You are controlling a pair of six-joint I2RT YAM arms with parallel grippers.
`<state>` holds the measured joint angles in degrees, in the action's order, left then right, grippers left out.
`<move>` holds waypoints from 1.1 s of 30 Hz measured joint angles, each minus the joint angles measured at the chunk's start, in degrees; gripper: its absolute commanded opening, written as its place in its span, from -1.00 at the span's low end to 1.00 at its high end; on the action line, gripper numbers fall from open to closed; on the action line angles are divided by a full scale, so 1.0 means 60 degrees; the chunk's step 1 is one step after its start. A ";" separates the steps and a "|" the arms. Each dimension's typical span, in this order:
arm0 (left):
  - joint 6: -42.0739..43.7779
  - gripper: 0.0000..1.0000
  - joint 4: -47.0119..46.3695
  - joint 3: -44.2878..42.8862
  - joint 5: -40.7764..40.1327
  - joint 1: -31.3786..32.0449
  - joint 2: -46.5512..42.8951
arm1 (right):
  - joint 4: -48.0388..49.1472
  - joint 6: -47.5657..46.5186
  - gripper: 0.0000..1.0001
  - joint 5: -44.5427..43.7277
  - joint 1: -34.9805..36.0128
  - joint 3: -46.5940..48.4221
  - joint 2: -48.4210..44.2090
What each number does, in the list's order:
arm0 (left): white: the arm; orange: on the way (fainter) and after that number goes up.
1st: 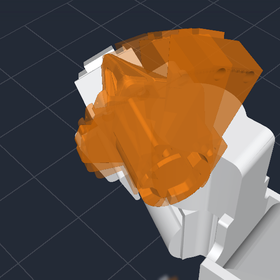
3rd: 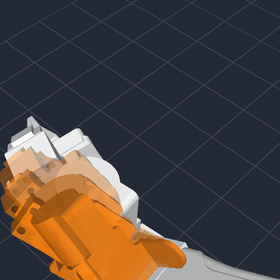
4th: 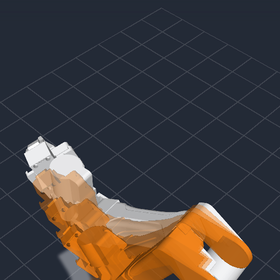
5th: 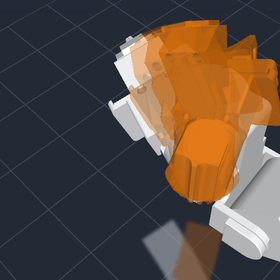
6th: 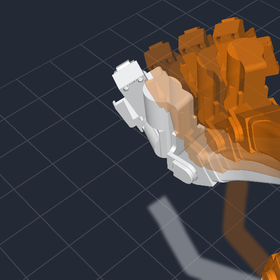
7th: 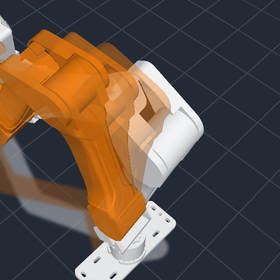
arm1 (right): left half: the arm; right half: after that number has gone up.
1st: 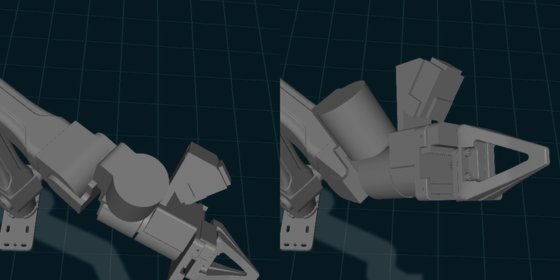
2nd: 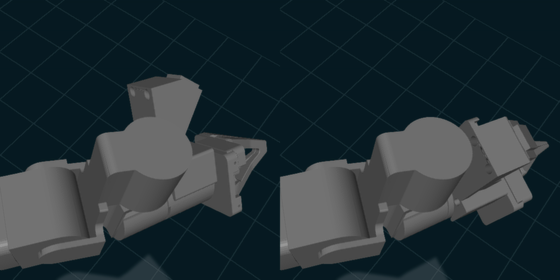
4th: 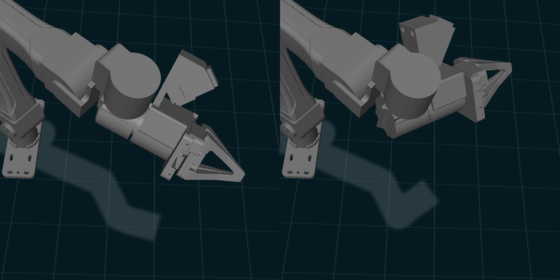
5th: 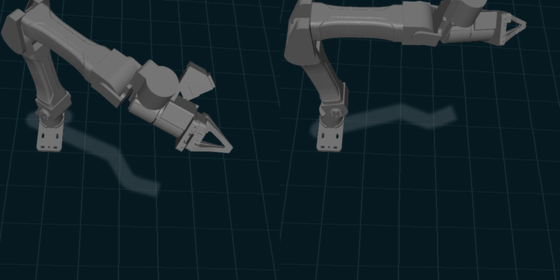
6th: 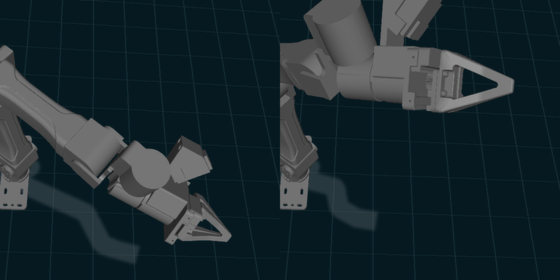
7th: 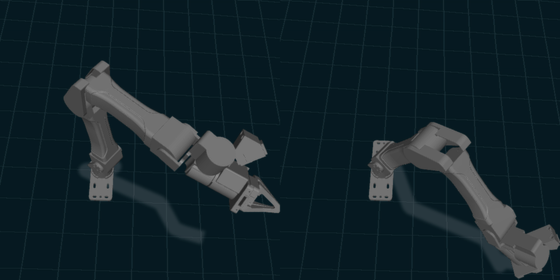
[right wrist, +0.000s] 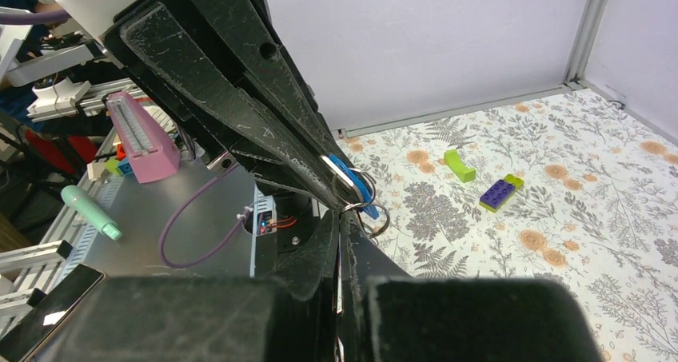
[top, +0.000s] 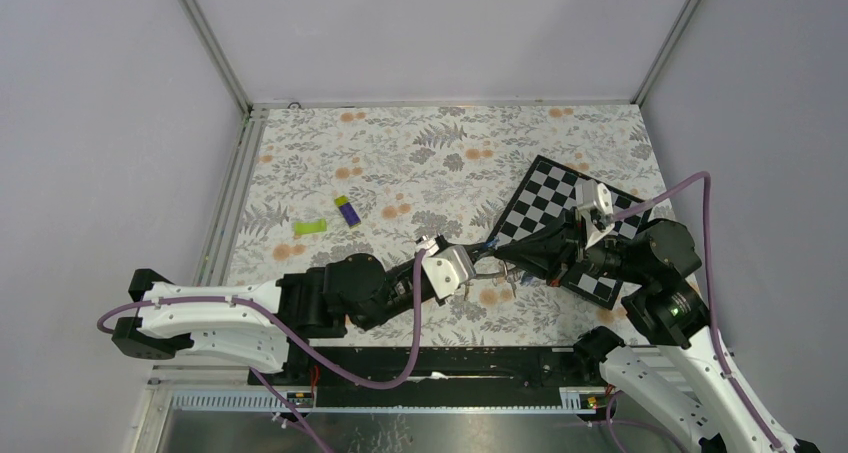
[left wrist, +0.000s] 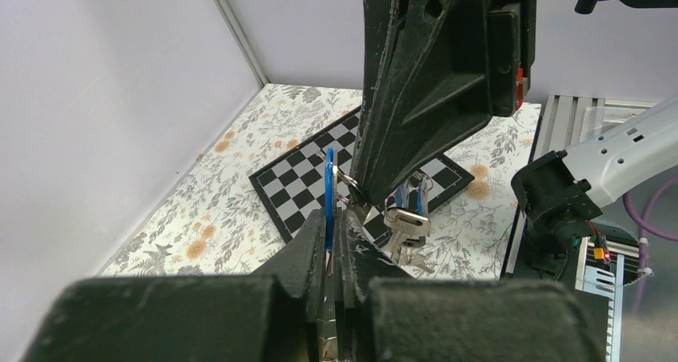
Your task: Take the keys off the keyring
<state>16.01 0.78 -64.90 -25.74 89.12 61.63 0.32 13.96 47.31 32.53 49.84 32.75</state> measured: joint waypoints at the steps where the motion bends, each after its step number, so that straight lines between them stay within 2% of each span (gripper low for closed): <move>1: 0.0000 -1.00 0.0000 0.0000 0.0000 -0.0007 0.0000 | -0.0007 -0.0007 -1.00 -0.0051 0.0000 0.0000 -0.0004; 33: 0.0007 -1.00 -0.0208 0.0000 -0.0138 0.0015 0.0000 | 0.0055 0.0397 -1.00 -0.0018 0.0000 0.0157 -0.0124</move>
<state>16.05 -0.47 -64.90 -26.57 89.21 61.63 0.64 16.34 47.20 32.53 50.78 32.01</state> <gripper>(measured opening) 0.035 0.014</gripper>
